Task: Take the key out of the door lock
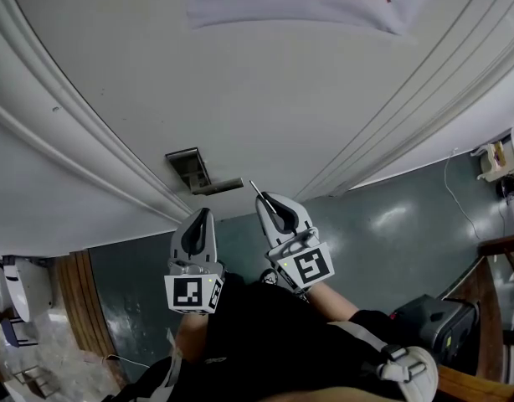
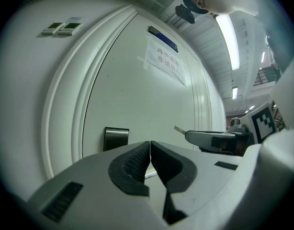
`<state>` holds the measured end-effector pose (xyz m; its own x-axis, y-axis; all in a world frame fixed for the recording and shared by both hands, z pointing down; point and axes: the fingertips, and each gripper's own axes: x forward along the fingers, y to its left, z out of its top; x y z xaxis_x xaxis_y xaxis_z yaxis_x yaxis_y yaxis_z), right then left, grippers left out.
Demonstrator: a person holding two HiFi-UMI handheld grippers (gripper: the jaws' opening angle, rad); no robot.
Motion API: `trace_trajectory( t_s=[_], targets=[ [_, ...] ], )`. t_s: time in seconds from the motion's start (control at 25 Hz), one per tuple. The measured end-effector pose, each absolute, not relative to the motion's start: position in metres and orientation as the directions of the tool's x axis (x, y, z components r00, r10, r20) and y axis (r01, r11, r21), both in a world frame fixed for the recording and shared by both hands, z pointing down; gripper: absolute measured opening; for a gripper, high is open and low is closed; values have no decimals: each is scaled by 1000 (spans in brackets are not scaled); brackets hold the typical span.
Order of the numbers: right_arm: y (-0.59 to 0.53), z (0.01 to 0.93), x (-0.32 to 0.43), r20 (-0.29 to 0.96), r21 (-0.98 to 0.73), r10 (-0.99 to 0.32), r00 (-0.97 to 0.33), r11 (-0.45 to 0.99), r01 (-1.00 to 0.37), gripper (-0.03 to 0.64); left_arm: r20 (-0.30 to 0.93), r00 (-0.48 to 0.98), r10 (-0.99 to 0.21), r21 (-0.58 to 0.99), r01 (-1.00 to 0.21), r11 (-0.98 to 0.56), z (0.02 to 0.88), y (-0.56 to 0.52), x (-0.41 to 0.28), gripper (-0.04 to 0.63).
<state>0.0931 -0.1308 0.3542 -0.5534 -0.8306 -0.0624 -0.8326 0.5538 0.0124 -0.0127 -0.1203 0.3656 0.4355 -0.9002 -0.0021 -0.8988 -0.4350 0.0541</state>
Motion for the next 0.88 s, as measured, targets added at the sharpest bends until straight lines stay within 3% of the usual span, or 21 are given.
trace_trajectory(
  t_s=[0.88],
  targets=[
    [-132,358,93,-59,-15,-814,-578,579,-815,31,-3,396,-918,60,-916,-396,368,-123,-26,25]
  ],
)
